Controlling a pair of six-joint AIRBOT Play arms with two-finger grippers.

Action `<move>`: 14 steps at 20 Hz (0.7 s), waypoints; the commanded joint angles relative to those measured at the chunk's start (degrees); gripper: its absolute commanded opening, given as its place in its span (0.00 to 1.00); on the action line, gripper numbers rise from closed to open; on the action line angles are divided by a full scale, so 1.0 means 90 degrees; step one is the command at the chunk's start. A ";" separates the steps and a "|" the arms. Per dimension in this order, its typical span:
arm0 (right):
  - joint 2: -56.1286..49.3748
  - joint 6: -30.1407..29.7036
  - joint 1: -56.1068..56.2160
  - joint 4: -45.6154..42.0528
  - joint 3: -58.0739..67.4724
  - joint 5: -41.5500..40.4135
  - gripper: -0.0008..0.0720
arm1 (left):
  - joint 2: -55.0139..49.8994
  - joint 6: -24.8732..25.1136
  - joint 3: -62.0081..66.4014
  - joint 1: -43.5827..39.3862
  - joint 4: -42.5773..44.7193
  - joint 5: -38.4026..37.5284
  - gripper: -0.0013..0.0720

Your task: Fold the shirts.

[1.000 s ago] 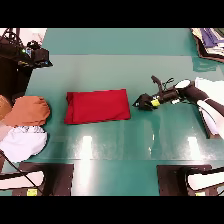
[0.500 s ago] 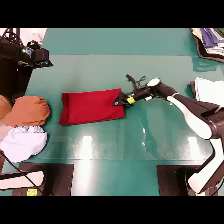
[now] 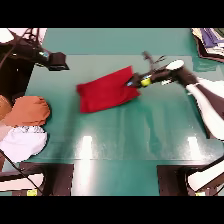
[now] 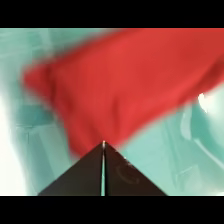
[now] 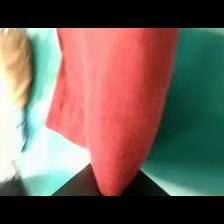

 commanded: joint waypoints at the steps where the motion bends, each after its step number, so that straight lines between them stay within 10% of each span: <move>1: 0.0848 0.0189 -0.1491 -0.0777 0.0041 -0.0005 0.03 | 0.0000 0.0017 0.0000 -0.0719 0.0000 0.0350 0.06; 14: 0.1396 0.0238 -0.5598 -0.0308 0.0051 -0.0614 0.03 | -0.0002 -0.0007 0.0000 -0.1632 -0.0070 0.1188 0.06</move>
